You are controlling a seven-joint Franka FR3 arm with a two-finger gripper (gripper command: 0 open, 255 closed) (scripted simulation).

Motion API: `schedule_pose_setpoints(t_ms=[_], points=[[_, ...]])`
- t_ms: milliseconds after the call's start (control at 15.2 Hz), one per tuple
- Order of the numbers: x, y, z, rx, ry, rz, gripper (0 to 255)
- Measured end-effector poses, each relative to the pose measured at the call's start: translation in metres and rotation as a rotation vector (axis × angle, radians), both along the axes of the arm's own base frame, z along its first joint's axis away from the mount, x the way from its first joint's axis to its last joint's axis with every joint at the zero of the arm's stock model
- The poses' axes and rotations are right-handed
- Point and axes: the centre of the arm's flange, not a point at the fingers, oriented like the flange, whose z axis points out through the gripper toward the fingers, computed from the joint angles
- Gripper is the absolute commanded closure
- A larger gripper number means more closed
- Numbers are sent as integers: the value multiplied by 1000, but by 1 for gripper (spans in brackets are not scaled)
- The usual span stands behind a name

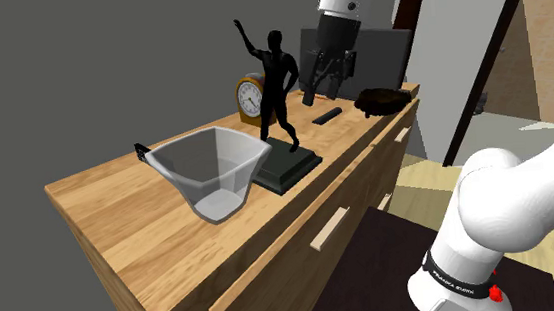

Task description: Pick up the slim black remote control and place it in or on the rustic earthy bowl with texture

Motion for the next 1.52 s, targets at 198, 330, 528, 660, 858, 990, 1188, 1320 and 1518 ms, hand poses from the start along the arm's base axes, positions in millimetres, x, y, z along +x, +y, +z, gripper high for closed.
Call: schedule_pose_setpoints(t_ms=[198, 330, 528, 660, 858, 990, 1188, 1320, 1518], points=[[13, -9, -2, 9, 9, -47, 0], [36, -22, -5, 22, 23, -116, 0], [64, -49, -9, 43, 46, -230, 0], [86, -63, -15, 57, 64, -308, 0], [117, -96, -24, 78, 88, -425, 0], [133, -118, -30, 92, 104, -504, 0], [154, -152, -38, 113, 129, -621, 0], [167, -174, -48, 127, 145, -698, 0], [177, -217, -65, 148, 169, -816, 0]])
